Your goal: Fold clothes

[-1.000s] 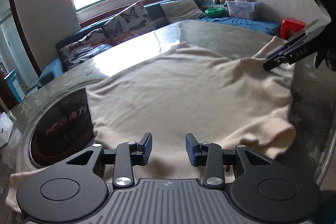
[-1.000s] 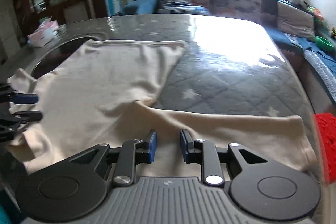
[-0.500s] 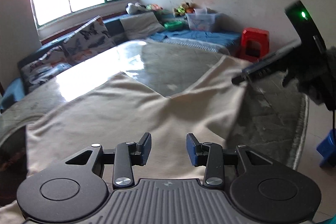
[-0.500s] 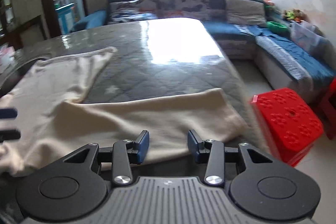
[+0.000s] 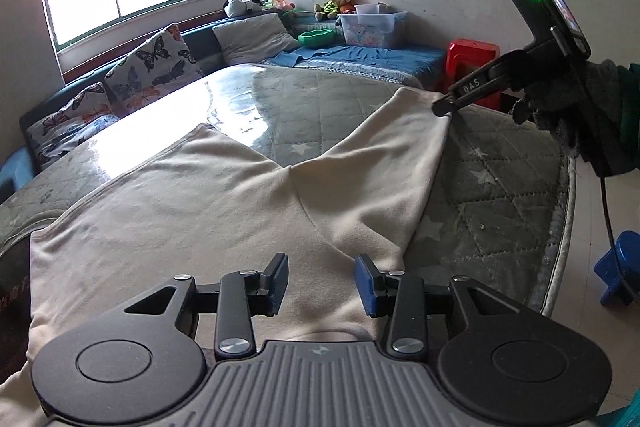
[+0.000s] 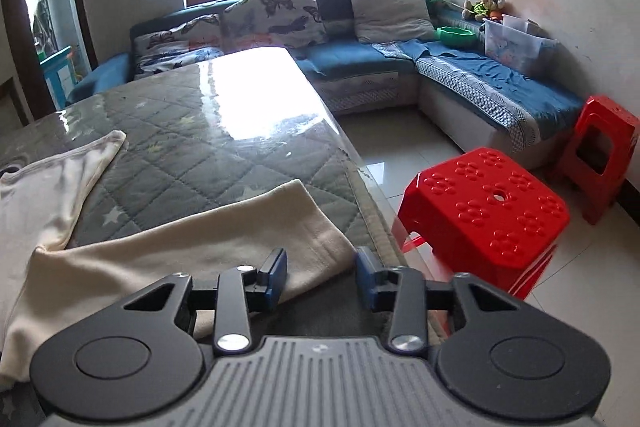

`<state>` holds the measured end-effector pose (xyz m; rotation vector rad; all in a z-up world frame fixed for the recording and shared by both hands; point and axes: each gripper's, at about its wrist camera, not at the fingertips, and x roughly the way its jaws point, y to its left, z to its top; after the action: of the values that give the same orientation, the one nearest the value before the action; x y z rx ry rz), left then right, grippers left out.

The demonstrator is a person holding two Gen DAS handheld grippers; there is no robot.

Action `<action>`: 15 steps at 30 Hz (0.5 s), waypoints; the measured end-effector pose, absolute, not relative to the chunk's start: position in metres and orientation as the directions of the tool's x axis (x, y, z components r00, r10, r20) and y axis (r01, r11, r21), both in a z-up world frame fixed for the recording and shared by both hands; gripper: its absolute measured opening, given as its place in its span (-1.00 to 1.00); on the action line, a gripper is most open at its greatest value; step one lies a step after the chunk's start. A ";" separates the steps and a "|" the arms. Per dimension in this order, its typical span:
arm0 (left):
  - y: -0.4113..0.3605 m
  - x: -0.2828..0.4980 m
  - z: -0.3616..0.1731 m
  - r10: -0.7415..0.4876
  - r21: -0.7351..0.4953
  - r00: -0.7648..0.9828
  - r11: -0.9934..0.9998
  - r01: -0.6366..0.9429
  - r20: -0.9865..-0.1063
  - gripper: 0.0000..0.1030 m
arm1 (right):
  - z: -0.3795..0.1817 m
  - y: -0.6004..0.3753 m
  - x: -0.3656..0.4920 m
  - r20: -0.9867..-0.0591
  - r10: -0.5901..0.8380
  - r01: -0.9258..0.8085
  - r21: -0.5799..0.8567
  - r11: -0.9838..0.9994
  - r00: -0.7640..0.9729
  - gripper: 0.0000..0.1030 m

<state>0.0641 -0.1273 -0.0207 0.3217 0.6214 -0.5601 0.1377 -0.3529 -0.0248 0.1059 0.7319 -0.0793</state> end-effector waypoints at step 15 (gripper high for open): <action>-0.128 0.073 -0.023 -0.379 0.098 0.681 0.829 0.551 -0.627 -0.22 | -0.017 -0.354 0.136 -0.637 -0.059 0.125 0.058 0.990 0.769 -0.87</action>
<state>0.0733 -0.1276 -0.0230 0.2905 0.6325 -0.5299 0.1365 -0.3542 -0.0173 0.0993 0.6873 -0.0999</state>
